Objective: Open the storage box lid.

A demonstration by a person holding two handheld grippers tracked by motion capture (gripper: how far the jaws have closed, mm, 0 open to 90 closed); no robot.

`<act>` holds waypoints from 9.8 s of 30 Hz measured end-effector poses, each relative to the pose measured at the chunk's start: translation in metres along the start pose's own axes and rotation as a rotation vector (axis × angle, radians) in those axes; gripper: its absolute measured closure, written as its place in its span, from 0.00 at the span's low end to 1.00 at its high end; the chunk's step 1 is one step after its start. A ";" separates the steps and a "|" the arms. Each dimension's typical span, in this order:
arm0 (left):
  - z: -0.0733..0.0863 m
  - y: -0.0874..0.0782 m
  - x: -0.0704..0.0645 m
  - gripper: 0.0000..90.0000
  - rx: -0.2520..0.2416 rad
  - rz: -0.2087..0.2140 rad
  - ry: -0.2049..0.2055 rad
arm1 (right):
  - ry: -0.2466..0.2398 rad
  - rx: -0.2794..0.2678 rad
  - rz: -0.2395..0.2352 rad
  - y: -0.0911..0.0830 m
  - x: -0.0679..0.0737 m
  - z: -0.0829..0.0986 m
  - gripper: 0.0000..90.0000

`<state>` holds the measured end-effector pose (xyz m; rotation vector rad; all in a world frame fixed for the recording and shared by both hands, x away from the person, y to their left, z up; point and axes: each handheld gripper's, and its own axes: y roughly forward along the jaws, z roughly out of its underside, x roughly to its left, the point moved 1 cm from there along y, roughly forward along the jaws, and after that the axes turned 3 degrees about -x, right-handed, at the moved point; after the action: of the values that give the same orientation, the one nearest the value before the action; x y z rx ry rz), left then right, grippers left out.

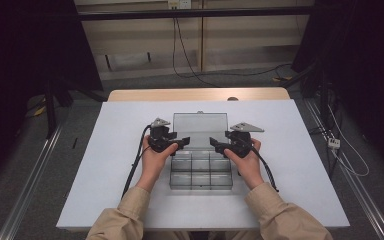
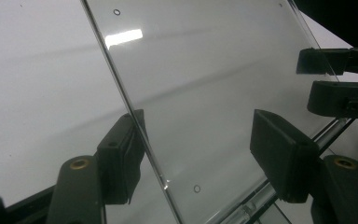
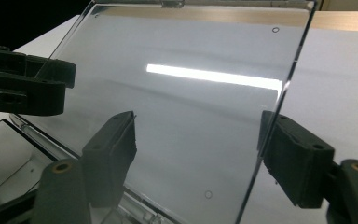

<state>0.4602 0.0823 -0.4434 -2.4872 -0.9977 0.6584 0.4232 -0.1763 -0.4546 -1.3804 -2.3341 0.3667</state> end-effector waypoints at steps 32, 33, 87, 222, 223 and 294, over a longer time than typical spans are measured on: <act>0.006 0.008 0.001 0.28 0.032 0.019 -0.053 | 0.045 0.036 -0.008 0.005 -0.001 0.005 0.20; 0.006 0.008 0.002 0.28 0.032 0.019 -0.056 | 0.046 0.037 -0.008 0.006 -0.002 0.005 0.20; 0.012 0.014 0.006 0.17 0.088 0.048 -0.193 | 0.128 0.086 -0.022 0.007 -0.007 0.008 0.15; 0.040 -0.116 0.008 0.07 -0.074 0.058 0.114 | -0.157 0.229 -0.033 -0.127 -0.032 0.061 0.75; 0.040 -0.116 0.008 0.07 -0.074 0.057 0.115 | -0.159 0.228 -0.032 -0.127 -0.031 0.061 0.74; 0.045 -0.126 0.011 0.07 -0.064 0.055 0.131 | -0.198 0.175 -0.163 -0.121 0.002 0.012 0.80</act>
<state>0.3749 0.1830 -0.4206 -2.5842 -0.9177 0.4796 0.3233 -0.2325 -0.4146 -1.1085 -2.4834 0.6675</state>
